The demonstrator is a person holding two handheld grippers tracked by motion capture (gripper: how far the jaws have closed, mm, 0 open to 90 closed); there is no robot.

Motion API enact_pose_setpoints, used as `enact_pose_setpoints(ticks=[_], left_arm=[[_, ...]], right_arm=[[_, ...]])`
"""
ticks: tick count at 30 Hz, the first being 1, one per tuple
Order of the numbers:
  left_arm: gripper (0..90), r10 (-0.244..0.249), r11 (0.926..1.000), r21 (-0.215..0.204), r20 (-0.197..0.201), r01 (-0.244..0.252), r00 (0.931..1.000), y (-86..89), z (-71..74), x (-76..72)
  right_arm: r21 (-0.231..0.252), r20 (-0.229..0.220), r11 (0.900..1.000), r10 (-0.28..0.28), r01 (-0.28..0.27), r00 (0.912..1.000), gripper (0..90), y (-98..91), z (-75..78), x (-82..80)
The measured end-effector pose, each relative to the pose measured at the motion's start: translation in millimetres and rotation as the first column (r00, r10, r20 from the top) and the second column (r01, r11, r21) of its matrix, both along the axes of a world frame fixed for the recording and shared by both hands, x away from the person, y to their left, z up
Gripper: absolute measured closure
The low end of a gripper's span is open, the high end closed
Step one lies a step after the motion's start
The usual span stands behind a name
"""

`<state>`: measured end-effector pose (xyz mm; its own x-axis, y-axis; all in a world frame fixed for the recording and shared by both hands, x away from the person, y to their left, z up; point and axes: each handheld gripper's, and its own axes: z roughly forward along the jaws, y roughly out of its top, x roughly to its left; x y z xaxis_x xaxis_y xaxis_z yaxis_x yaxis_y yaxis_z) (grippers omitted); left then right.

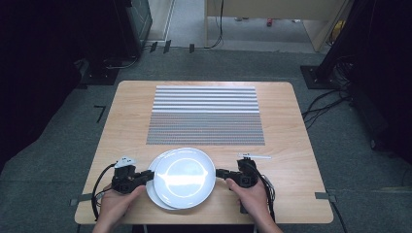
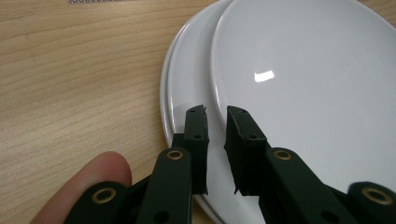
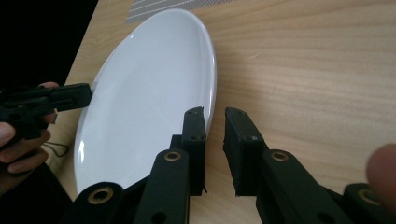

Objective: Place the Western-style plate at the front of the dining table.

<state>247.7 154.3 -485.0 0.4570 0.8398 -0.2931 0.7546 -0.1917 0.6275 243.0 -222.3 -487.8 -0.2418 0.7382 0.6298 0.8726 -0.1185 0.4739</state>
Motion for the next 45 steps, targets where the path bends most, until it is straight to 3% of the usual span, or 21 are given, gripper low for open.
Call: enact_pose_setpoints(ticks=[4, 8, 14, 21, 28, 32, 40, 45], left_arm=[[78.6, 0.0, 1.0, 0.001, -0.002, 0.0, 1.0, -0.1, 0.2, -0.2], [78.2, -0.001, 1.0, -0.002, -0.004, 0.001, 1.0, 0.3, 0.4, -0.3], [77.9, -0.003, 1.0, -0.002, -0.006, 0.003, 1.0, 0.5, 0.7, -0.3], [77.5, -0.006, 1.0, -0.003, -0.007, 0.006, 1.0, 0.6, 0.9, -0.5], [76.1, -0.009, 0.9999, -0.008, -0.012, 0.009, 0.9999, 0.3, 0.7, -0.5], [73.3, -0.019, 0.9996, -0.021, -0.019, 0.018, 0.9996, -0.5, 0.2, -0.1], [72.5, -0.028, 0.9988, -0.042, -0.027, 0.027, 0.9992, -1.9, -0.7, 0.1], [71.9, -0.038, 0.9975, -0.061, -0.031, 0.036, 0.9988, -3.1, 0.1, -0.1]], right_arm=[[0.028, -0.027, 0.9996, 0.01, -0.009, 0.9996, 78.5, -0.3, -1.3, -2.4], [0.014, -0.041, 0.9992, 0.039, -0.038, 0.9984, 79.2, 6.6, -2.3, -4.6], [0.001, -0.044, 0.9995, 0.031, -0.031, 0.9985, 78.5, 9.6, -3.2, -5.9], [0.011, -0.084, 0.9998, 0.019, -0.018, 0.9963, 79.2, 12.2, -3.8, -7.3], [0.058, -0.099, 0.998, -0.02, 0.026, 0.9948, 82.1, 9.2, -6.9, -6.2], [0.123, -0.101, 0.9894, -0.065, 0.077, 0.9928, 85.3, 3.7, -9.2, -4.1], [0.157, -0.108, 0.9823, -0.086, 0.102, 0.9904, 86.5, -2.2, -10.3, -1.7], [0.151, -0.105, 0.983, -0.089, 0.105, 0.9905, 86.2, -2.9, -11.0, -1.1]])
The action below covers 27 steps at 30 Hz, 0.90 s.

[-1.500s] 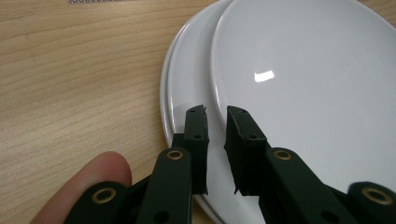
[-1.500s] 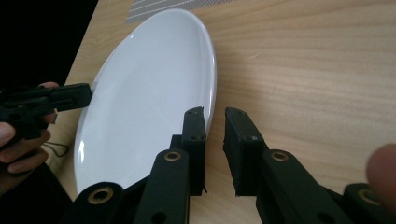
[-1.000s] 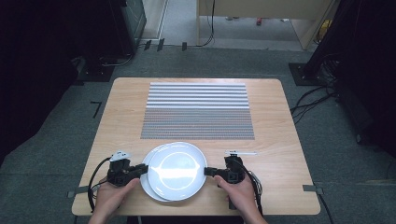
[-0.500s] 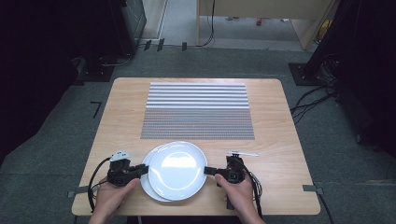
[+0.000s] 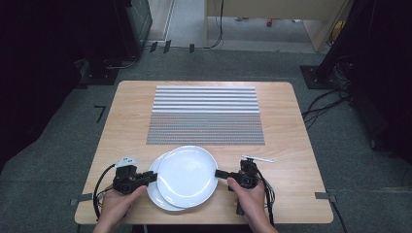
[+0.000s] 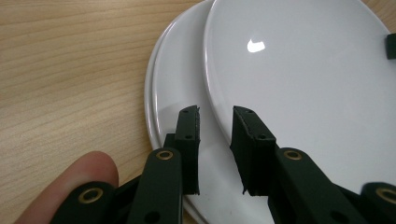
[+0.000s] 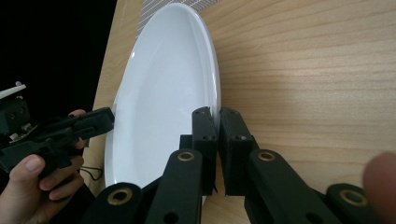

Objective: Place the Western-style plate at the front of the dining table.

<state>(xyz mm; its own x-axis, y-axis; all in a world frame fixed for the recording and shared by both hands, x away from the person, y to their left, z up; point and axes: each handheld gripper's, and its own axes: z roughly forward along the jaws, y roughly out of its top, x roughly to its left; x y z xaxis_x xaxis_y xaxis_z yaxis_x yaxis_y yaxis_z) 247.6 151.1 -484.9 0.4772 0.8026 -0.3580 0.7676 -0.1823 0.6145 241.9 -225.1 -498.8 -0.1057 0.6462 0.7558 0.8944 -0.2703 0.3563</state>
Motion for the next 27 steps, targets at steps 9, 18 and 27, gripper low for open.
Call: enact_pose_setpoints(ticks=[9, 18, 27], left_arm=[[67.2, -0.022, 0.9997, 0.008, -0.024, 0.023, 0.9995, -7.4, -4.1, 0.2], [67.7, -0.019, 0.9998, 0.007, -0.021, 0.019, 0.9996, -10.4, -5.5, 0.0], [68.6, -0.014, 0.9998, 0.012, -0.018, 0.014, 0.9997, -10.7, -5.5, -0.1]], right_arm=[[0.002, 0.024, 0.9996, -0.027, 0.027, 0.9993, 86.7, 0.4, -1.3, -0.7], [0.112, 0.002, 0.9919, -0.059, 0.059, 0.9982, 87.7, -4.6, -11.7, 1.1], [-0.089, 0.08, 0.996, 0.007, 0.0, 0.9968, 76.2, 0.9, 5.5, -2.5]])
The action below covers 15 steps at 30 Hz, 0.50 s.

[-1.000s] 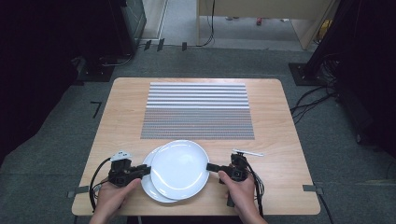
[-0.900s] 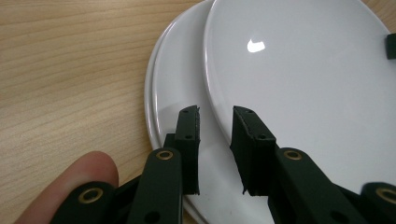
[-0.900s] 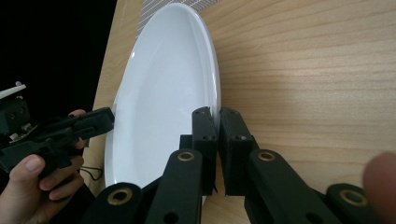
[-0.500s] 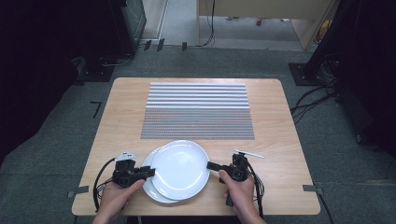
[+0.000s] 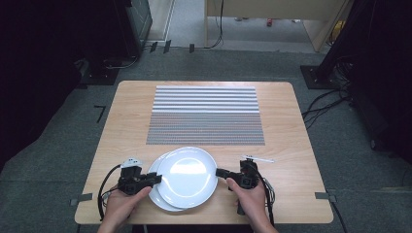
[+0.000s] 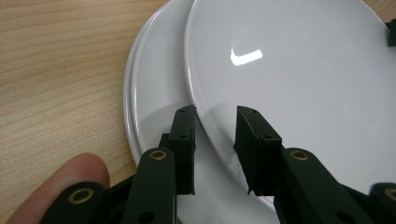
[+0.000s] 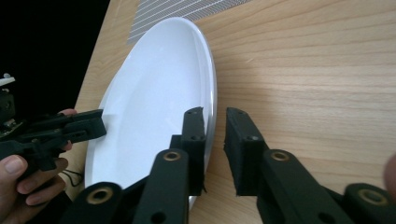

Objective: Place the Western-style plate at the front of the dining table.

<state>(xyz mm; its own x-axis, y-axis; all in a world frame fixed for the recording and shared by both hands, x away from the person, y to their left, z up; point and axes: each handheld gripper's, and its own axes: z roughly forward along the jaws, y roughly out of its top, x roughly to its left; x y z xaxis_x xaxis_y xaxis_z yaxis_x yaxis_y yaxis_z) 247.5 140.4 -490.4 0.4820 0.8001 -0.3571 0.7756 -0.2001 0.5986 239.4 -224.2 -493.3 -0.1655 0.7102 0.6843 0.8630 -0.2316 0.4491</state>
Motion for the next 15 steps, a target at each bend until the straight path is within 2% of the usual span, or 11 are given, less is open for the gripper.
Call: enact_pose_setpoints(ticks=[3, 6, 8, 11, 12, 14, 15], left_arm=[[68.7, 0.001, 1.0, -0.001, 0.0, -0.001, 1.0, 0.0, 0.0, 0.0], [68.7, 0.001, 1.0, -0.001, 0.0, -0.001, 1.0, 0.0, -0.1, 0.0], [68.7, -0.001, 1.0, 0.001, 0.0, 0.001, 1.0, 0.0, 0.1, 0.0], [68.5, 0.0, 1.0, 0.002, 0.002, 0.0, 1.0, -0.2, 0.0, -0.2], [68.5, 0.0, 1.0, 0.003, 0.002, 0.0, 1.0, -0.2, 0.1, -0.2], [68.4, -0.002, 1.0, 0.001, 0.003, 0.002, 1.0, -0.2, -0.1, -0.2], [68.2, -0.001, 1.0, -0.001, 0.003, 0.001, 1.0, -0.4, -0.2, -0.2]], right_arm=[[-0.017, 0.001, 0.9999, -0.002, 0.002, 1.0, 72.9, -1.7, 3.2, -1.4], [-0.026, -0.023, 0.9995, 0.014, -0.015, 0.9996, 72.7, 0.5, 4.8, -2.7], [-0.052, -0.034, 0.9983, 0.024, -0.026, 0.9991, 73.4, 4.7, 2.3, -4.3], [-0.037, -0.048, 0.999, 0.022, -0.024, 0.9986, 77.1, 6.8, 0.3, -5.0], [0.001, -0.063, 0.9999, 0.014, -0.014, 0.9979, 83.2, 6.6, -0.5, -5.1], [0.006, -0.054, 1.0, 0.003, -0.002, 0.9985, 83.8, 6.3, -1.3, -4.9], [0.025, -0.058, 0.9996, -0.009, 0.011, 0.9983, 84.7, 5.4, -2.6, -5.0]])
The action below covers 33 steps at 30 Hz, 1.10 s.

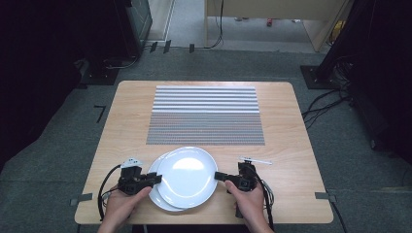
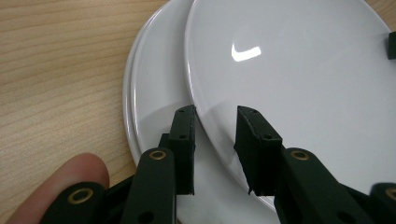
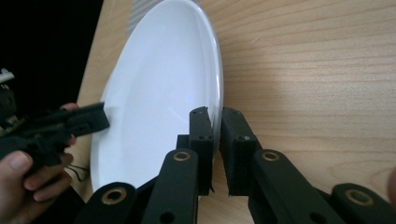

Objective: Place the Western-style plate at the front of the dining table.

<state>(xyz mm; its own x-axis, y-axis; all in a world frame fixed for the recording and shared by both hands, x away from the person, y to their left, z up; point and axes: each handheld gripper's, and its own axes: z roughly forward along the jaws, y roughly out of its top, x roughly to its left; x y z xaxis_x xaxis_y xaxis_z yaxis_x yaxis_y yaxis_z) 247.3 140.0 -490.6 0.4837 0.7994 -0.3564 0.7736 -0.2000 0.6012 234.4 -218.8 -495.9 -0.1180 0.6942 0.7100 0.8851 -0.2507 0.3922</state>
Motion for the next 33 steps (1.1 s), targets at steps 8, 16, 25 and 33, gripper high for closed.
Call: enact_pose_setpoints(ticks=[8, 16, 25, 33], left_arm=[[66.6, -0.01, 0.9999, -0.008, 0.0, 0.01, 1.0, -1.9, -1.0, 0.4], [61.6, -0.018, 0.9994, -0.029, -0.009, 0.018, 0.9998, -2.2, -1.3, 0.9], [63.0, -0.01, 0.9993, -0.036, -0.02, 0.009, 0.9998, -1.5, -1.4, 1.9], [57.5, 0.011, 0.9972, -0.074, -0.038, -0.014, 0.9992, 2.5, -1.3, 3.9]], right_arm=[[0.124, -0.042, 0.9911, -0.045, 0.05, 0.9981, 88.0, -10.6, -5.7, 3.4], [0.126, -0.024, 0.9903, -0.056, 0.059, 0.9981, 88.2, -23.0, 2.0, 3.9], [0.136, -0.027, 0.9877, -0.074, 0.077, 0.9969, 88.1, -30.2, 1.7, 6.3], [0.141, -0.031, 0.984, -0.106, 0.109, 0.9939, 88.0, -29.3, -6.0, 6.3]])
